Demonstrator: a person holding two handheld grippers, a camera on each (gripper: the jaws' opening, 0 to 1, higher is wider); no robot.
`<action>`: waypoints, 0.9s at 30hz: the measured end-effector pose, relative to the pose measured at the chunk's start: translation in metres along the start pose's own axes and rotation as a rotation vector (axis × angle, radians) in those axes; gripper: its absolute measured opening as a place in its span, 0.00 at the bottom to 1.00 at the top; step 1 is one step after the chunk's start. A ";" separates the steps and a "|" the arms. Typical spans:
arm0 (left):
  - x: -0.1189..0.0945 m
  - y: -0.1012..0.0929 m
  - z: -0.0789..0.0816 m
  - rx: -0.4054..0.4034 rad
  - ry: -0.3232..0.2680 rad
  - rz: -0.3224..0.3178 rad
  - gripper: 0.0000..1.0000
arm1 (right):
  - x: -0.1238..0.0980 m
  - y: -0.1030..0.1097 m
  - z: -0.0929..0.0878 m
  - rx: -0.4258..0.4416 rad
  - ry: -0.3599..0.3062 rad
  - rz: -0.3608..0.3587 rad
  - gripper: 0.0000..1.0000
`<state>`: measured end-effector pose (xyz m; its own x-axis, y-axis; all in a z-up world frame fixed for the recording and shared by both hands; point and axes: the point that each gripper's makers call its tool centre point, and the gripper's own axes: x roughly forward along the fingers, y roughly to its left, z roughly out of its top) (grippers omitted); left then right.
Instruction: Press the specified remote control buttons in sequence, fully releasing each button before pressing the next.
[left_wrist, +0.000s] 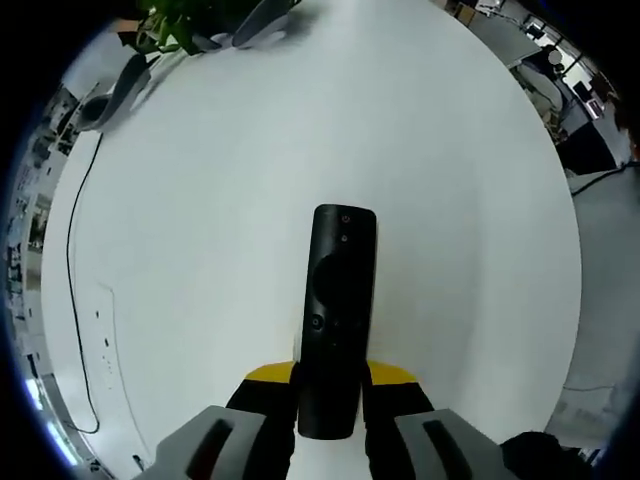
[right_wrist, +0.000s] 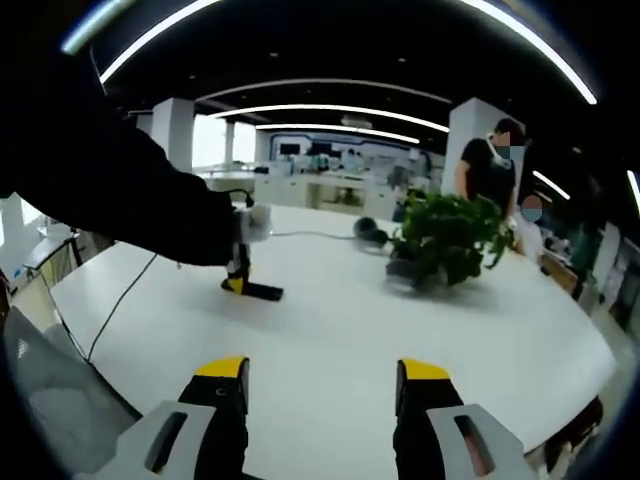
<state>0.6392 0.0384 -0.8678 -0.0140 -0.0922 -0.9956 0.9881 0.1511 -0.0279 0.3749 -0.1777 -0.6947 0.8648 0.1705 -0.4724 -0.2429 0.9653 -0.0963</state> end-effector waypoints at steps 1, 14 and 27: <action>0.000 0.002 0.001 0.003 0.000 0.001 0.24 | 0.000 0.000 -0.001 -0.001 0.004 0.001 0.57; -0.002 0.032 0.006 0.018 -0.016 0.003 0.24 | 0.002 -0.001 -0.006 -0.005 0.035 -0.006 0.56; -0.002 0.047 0.007 -0.003 -0.008 0.024 0.25 | 0.003 0.000 -0.006 -0.004 0.037 0.000 0.56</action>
<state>0.6867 0.0385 -0.8664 0.0106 -0.0967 -0.9953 0.9876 0.1568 -0.0047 0.3747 -0.1780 -0.7014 0.8482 0.1628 -0.5041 -0.2447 0.9644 -0.1002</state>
